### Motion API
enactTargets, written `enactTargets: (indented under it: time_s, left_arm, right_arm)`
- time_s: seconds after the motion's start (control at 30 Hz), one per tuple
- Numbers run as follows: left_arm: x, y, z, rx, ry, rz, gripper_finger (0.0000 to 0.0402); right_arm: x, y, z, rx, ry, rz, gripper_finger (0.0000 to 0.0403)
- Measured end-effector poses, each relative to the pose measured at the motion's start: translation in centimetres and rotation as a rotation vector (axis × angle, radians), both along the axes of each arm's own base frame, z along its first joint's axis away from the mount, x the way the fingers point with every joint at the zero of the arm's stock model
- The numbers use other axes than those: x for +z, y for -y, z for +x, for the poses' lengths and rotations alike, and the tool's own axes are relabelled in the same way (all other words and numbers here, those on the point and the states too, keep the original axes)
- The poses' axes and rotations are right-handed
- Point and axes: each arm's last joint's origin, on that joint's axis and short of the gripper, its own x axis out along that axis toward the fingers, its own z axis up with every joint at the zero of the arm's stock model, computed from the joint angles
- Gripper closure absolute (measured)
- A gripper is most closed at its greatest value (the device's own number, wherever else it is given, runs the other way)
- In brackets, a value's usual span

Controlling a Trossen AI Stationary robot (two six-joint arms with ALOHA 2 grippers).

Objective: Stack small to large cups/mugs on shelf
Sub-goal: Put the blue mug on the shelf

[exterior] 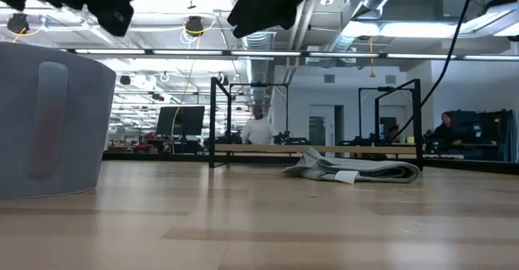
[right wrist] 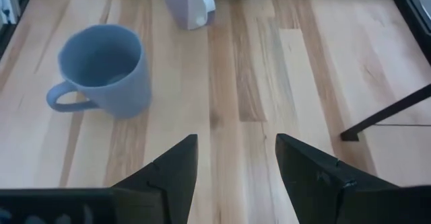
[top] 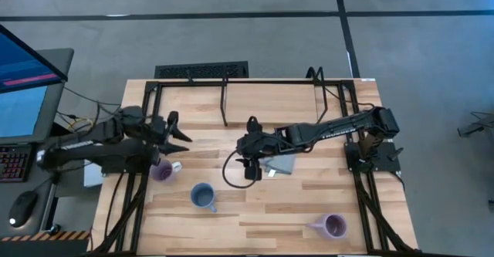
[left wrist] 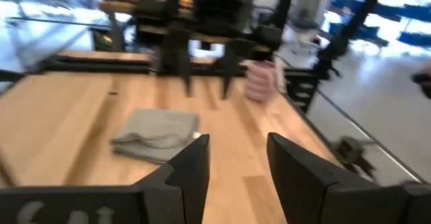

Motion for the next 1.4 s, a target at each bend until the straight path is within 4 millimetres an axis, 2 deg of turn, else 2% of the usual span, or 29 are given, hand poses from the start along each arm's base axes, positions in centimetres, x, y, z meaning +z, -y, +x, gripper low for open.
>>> enactTargets:
  time_s: [0.2,0.4,0.87,1.13,1.4]
  left_arm:
    - [1.9,1.5,0.2,0.033,-0.204,0.035,0.0262]
    - [2.2,3.8,1.2,-0.023,-0.390,0.021,0.0262]
    - [0.5,10.0,3.2,-0.016,-0.810,0.016,0.0262]
    - [-1.5,12.5,3.9,0.015,-1.056,-0.069,0.0262]
    - [-3.6,14.4,5.6,0.010,-1.150,-0.101,0.0262]
  right_arm:
    - [-0.2,0.0,-0.2,-0.018,-0.031,0.014,0.0182]
    - [-0.4,0.0,-0.3,-0.028,-0.048,0.016,0.0182]
    - [-0.5,-0.2,-0.5,-0.052,-0.067,0.042,0.0182]
    - [-0.5,-1.2,-0.7,-0.027,-0.066,0.042,0.0182]
    - [-0.5,-2.1,-0.9,-0.014,-0.066,0.054,0.0182]
